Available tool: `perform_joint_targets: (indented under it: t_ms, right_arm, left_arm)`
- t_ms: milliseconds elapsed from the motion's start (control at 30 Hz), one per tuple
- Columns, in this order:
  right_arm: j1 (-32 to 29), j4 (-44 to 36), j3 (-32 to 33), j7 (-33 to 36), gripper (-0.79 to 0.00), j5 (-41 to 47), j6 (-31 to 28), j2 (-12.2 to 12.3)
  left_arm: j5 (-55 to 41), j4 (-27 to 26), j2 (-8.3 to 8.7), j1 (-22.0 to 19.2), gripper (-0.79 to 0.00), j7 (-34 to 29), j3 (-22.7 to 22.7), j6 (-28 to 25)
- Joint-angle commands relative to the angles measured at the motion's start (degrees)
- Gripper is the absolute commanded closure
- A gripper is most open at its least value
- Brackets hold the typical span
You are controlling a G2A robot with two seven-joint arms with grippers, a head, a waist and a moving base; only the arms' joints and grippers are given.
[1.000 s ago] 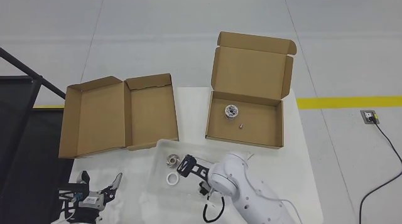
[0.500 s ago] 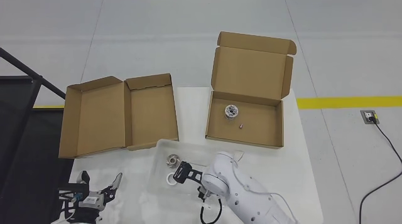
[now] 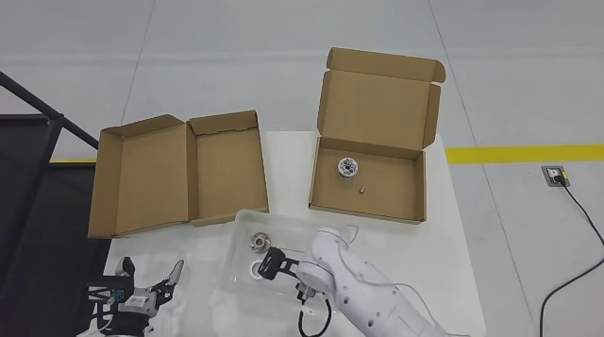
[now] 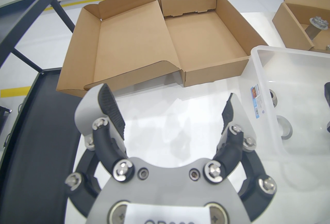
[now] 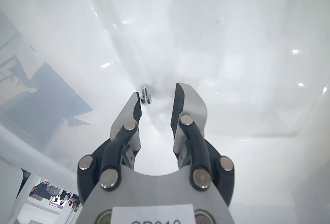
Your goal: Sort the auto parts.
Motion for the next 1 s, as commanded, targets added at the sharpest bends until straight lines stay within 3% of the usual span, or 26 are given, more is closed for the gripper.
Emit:
perform_joint_targets:
  t_ms: [0,400,800,967]
  right_arm:
    - [0.32,0.62,-0.29,-0.04,-0.305,0.21,-0.22,-0.16]
    - [2.47,4.46,-1.8,-0.3,-0.271,1.66,-0.91,-1.2]
    - [2.99,5.54,-1.43,-1.01,-0.132,1.55,-0.4,-1.24]
    - [3.28,5.98,-1.05,-1.32,-0.025,1.67,-0.05,-1.22]
  left_arm:
    - [0.0,0.0,0.0,0.0,-0.785,0.0,0.0,0.0]
    - [0.0,0.0,0.0,0.0,-0.785,0.0,0.0,0.0]
    - [0.0,0.0,0.0,0.0,-0.785,0.0,0.0,0.0]
    - [0.0,0.0,0.0,0.0,-0.785,0.0,0.0,0.0]
